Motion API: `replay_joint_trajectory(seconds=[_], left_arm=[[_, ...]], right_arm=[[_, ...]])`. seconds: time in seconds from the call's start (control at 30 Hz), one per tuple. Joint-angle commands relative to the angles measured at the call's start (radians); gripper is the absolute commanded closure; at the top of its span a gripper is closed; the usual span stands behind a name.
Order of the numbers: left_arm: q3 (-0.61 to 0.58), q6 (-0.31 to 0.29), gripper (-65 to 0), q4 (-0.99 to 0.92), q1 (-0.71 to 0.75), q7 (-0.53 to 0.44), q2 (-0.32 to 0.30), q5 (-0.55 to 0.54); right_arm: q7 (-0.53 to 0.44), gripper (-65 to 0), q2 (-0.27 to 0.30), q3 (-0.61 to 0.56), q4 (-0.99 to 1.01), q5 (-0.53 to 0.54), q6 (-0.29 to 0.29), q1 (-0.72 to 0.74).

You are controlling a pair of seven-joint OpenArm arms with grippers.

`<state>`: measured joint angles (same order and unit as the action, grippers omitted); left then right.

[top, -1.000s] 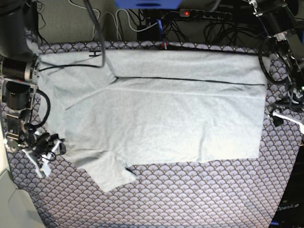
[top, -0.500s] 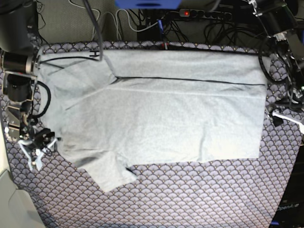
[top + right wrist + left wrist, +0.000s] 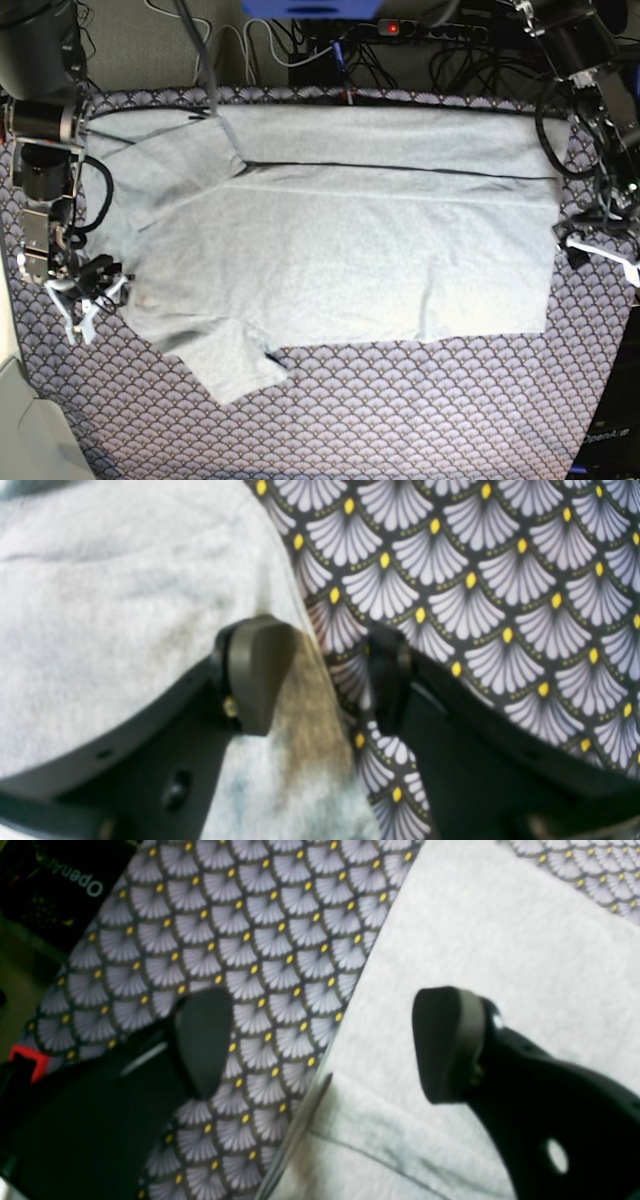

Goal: Fold the T-shirt properly
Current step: 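Release the edge and move both grippers to the shirt's opposite edge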

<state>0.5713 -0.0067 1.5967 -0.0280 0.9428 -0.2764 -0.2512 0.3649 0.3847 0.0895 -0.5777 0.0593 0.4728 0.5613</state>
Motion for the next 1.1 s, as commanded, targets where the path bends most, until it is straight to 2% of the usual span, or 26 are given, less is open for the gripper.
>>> replay_joint_trajectory(seconds=[0.0, 0.1, 0.2, 0.5, 0.57, 0.6, 0.7, 0.73, 0.87, 1.07], left_arm=[[0.002, 0.0, -55.5, 0.017, -0.02, -0.017, -0.016, 0.003], [0.003, 0.0, -55.5, 0.02, -0.022, -0.015, -0.016, 0.003], [0.002, 0.0, -55.6, 0.017, -0.04, -0.015, -0.016, 0.003], [-0.041, 0.001, -55.6, 0.015, -0.056, -0.015, -0.016, 0.011], [-0.041, 0.001, -55.6, 0.015, -0.057, -0.015, -0.016, 0.011], [-0.041, 0.001, -55.5, 0.015, -0.057, -0.015, -0.016, 0.011], [-0.041, 0.004, -55.4, 0.015, -0.057, -0.018, -0.016, 0.011], [-0.041, 0.004, -55.4, 0.015, -0.057, -0.021, -0.016, 0.011], [-0.041, 0.004, -55.4, 0.003, -0.083, -0.025, -0.014, 0.011], [-0.041, 0.003, -55.4, -0.186, -0.181, -0.025, -0.017, 0.003]], right_arm=[[0.012, -30.9, 0.01, 0.003, -0.012, 0.004, 0.001, 0.022], [0.041, -30.9, 0.009, 0.003, -0.017, 0.006, 0.007, 0.024], [0.044, -30.9, 0.009, 0.003, -0.017, 0.006, 0.06, 0.026], [0.044, -30.2, 0.01, 0.003, -0.014, 0.007, 0.065, 0.015], [0.046, -26.5, 0.01, 0.005, -0.014, 0.009, 0.066, 0.018], [0.049, -22.3, 0.013, 0.005, -0.014, 0.024, 0.066, 0.018], [0.073, -2.9, 0.024, 0.003, -0.018, 0.073, 0.066, 0.018], [0.075, 0.0, 0.027, 0.003, -0.02, 0.073, 0.066, 0.019], [0.079, 0.0, 0.027, 0.002, -0.09, 0.073, 0.066, 0.001], [0.147, 0.0, 0.029, 0.002, -0.27, 0.073, 0.066, -0.067]])
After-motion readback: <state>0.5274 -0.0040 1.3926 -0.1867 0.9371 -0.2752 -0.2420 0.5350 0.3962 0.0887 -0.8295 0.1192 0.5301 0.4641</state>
